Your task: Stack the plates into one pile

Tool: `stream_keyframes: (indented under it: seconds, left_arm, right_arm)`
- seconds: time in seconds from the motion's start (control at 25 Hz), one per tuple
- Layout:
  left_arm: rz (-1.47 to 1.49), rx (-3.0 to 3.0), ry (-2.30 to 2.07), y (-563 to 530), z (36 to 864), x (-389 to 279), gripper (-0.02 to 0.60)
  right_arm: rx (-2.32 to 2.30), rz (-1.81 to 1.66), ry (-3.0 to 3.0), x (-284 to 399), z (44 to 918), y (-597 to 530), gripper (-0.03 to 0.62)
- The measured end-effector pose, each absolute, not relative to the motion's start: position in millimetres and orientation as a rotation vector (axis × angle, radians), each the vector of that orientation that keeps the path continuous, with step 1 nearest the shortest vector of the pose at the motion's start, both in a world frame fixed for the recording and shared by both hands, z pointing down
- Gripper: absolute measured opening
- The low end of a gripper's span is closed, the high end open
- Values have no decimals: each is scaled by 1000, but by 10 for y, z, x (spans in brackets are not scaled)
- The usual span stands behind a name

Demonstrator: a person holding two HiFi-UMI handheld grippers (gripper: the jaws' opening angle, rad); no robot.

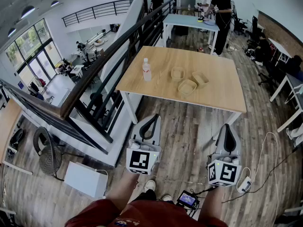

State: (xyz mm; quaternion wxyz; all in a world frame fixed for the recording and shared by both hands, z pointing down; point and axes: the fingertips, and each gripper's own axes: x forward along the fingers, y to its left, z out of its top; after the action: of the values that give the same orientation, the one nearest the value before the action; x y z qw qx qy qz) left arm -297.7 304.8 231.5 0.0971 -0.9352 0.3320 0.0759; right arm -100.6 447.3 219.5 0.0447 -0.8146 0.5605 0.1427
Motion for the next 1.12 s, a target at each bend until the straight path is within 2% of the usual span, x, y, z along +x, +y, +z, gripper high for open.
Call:
stream_keyframes:
  seconds: [0.56,1.12]
  left_arm:
    - [243,-2759,1009,2946,2145,-3290,6]
    - [264,-2744,982,2294,2181,-3479,6]
  right_arm:
    - [-2473,480,1729,-1282,2049,4266,9]
    - [-2527,457,1716,-1491,2080,3556,9]
